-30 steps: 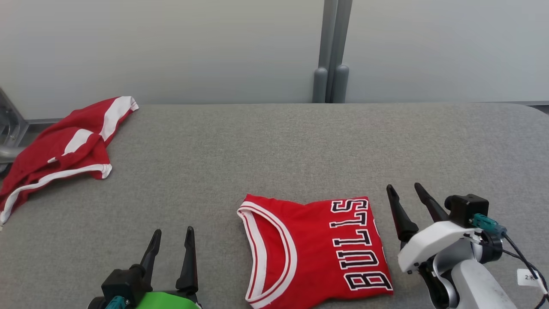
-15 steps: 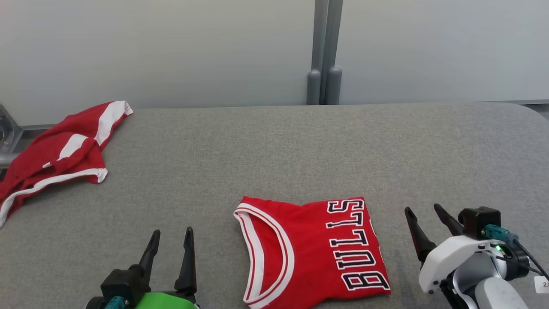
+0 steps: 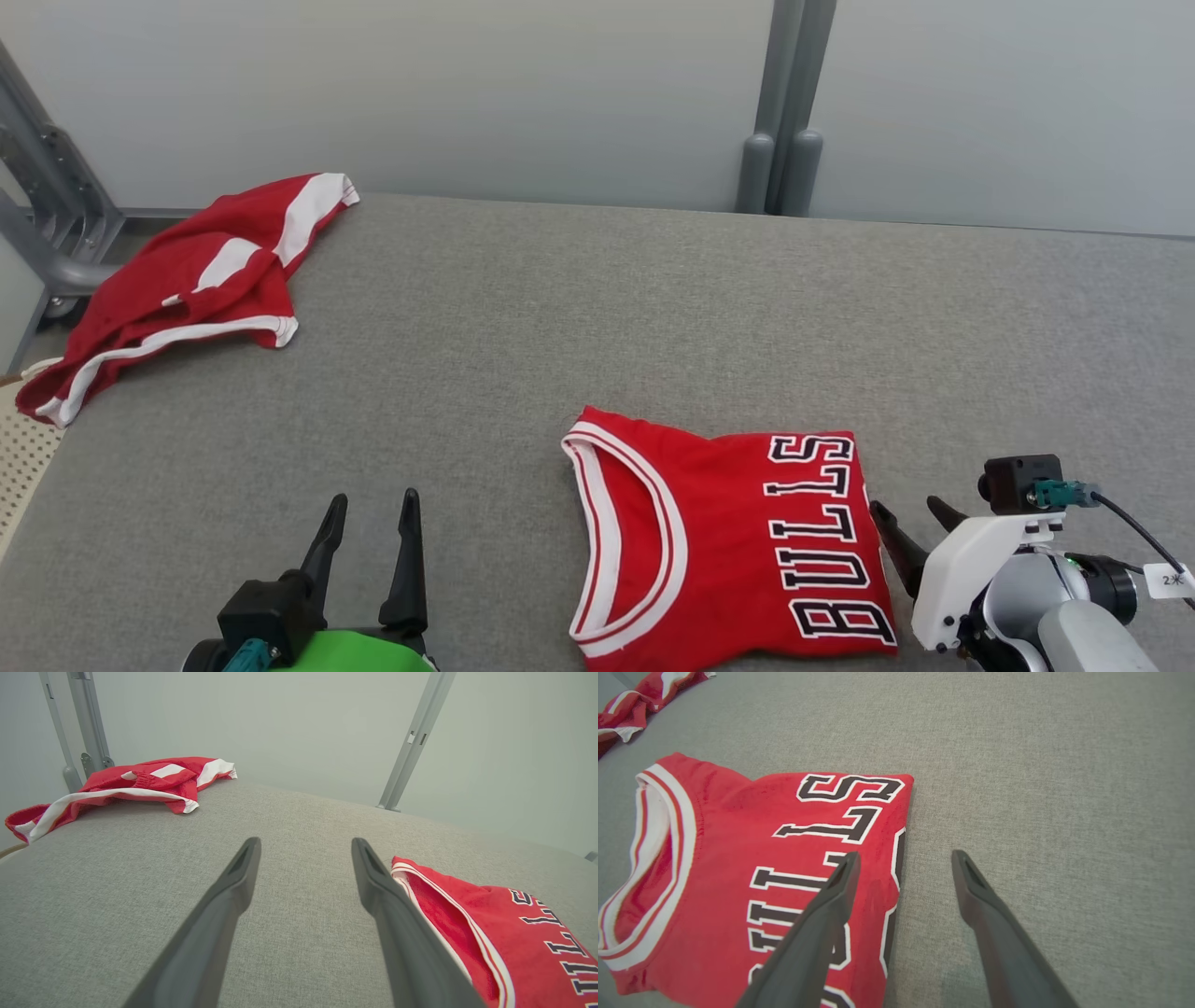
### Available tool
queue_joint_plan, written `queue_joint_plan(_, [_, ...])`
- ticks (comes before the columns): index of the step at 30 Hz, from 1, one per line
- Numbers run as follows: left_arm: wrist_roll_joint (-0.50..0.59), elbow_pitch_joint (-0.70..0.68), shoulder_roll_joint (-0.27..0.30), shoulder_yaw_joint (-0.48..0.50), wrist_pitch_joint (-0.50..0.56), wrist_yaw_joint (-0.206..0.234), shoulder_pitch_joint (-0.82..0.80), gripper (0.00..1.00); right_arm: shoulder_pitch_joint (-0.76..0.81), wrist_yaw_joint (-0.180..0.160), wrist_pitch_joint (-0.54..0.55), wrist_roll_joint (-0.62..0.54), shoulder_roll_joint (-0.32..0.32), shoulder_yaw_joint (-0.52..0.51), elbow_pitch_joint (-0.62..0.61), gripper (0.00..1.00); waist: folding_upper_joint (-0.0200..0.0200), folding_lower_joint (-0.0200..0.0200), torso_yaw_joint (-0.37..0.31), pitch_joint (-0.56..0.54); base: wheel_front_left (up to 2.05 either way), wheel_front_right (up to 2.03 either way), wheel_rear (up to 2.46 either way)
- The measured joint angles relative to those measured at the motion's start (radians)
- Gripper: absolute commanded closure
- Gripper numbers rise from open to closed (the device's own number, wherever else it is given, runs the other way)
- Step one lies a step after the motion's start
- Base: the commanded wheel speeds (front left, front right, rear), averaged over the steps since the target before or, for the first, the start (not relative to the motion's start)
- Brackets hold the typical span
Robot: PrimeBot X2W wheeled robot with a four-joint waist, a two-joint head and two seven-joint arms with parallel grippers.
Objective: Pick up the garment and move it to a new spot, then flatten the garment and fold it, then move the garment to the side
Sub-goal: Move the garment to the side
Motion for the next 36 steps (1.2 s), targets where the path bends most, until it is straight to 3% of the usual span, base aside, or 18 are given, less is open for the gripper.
queue_joint_plan(15, [-0.003, 0.009, 0.000, 0.002, -0.007, 0.002, -0.011, 0.00, -0.062, 0.000, 0.065, 0.151, -0.024, 0.066, 0.151, 0.00, 0.0000, 0.0000, 0.075, 0.036, 0.00, 0.00, 0.00])
queue_joint_plan(16, [-0.004, 0.009, 0.000, 0.002, -0.008, 0.002, -0.014, 0.00, -0.068, 0.000, 0.067, 0.165, -0.024, 0.073, 0.156, 0.10, 0.0000, 0.0000, 0.075, 0.037, 0.00, 0.00, 0.00])
queue_joint_plan(18, [-0.005, 0.010, 0.000, 0.004, -0.009, 0.004, -0.015, 0.00, -0.082, 0.000, 0.067, 0.180, -0.027, 0.089, 0.168, 0.51, 0.0000, 0.0000, 0.073, 0.039, 0.00, 0.00, 0.00])
queue_joint_plan(19, [-0.005, 0.010, 0.000, 0.004, -0.009, 0.004, -0.015, 0.00, -0.088, 0.000, 0.066, 0.184, -0.031, 0.098, 0.173, 0.60, 0.0000, 0.0000, 0.071, 0.040, 0.00, 0.00, 0.00])
queue_joint_plan(20, [-0.007, 0.010, 0.000, 0.004, -0.012, 0.005, -0.015, 0.00, -0.102, 0.000, 0.055, 0.189, -0.041, 0.115, 0.184, 0.98, 0.0000, 0.0000, 0.066, 0.042, 0.00, 0.00, 0.00])
queue_joint_plan(28, [-0.008, 0.005, 0.000, 0.003, -0.016, 0.004, -0.020, 0.00, -0.180, 0.000, -0.011, 0.180, -0.085, 0.166, 0.208, 1.00, 0.0000, 0.0000, 0.020, 0.056, 0.00, 0.00, 0.00])
queue_joint_plan(36, [-0.007, -0.002, -0.009, -0.007, -0.021, 0.001, -0.042, 0.00, -0.270, 0.000, -0.021, 0.156, -0.141, 0.165, 0.209, 1.00, 0.0000, 0.0000, -0.084, 0.073, 0.00, 0.00, 0.00])
